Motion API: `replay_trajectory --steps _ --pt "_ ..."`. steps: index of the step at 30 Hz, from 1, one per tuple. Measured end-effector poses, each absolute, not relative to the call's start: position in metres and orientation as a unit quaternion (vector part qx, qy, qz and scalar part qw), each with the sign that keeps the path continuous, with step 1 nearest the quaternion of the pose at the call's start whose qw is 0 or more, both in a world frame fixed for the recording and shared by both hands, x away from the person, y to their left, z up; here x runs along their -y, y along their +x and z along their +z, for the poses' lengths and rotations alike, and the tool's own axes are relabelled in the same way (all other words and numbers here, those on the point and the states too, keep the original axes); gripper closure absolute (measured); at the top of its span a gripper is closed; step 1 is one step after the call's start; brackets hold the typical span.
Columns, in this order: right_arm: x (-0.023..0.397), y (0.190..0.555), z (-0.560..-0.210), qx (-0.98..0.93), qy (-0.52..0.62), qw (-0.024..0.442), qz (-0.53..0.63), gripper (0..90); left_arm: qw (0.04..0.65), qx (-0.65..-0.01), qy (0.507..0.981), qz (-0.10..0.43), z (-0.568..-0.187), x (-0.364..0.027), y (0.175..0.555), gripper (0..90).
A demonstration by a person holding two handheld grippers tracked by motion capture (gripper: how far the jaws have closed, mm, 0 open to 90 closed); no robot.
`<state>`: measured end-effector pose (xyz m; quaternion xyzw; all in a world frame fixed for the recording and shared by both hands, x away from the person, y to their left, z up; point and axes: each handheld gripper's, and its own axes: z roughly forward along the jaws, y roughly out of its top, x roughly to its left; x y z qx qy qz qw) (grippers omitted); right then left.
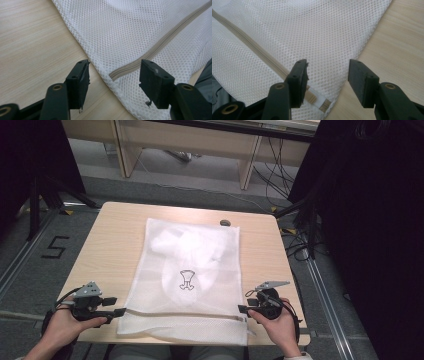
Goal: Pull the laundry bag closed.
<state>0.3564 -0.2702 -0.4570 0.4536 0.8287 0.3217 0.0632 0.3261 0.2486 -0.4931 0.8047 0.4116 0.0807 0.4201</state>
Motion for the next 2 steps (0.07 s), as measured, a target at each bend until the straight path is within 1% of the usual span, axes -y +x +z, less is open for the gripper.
replay_trajectory --steps 2 --pt "0.2693 0.3553 -0.4571 -0.829 0.453 0.067 0.322 49.3 0.417 -0.408 0.808 0.084 -0.4921 -0.2493 0.3269 38.1"
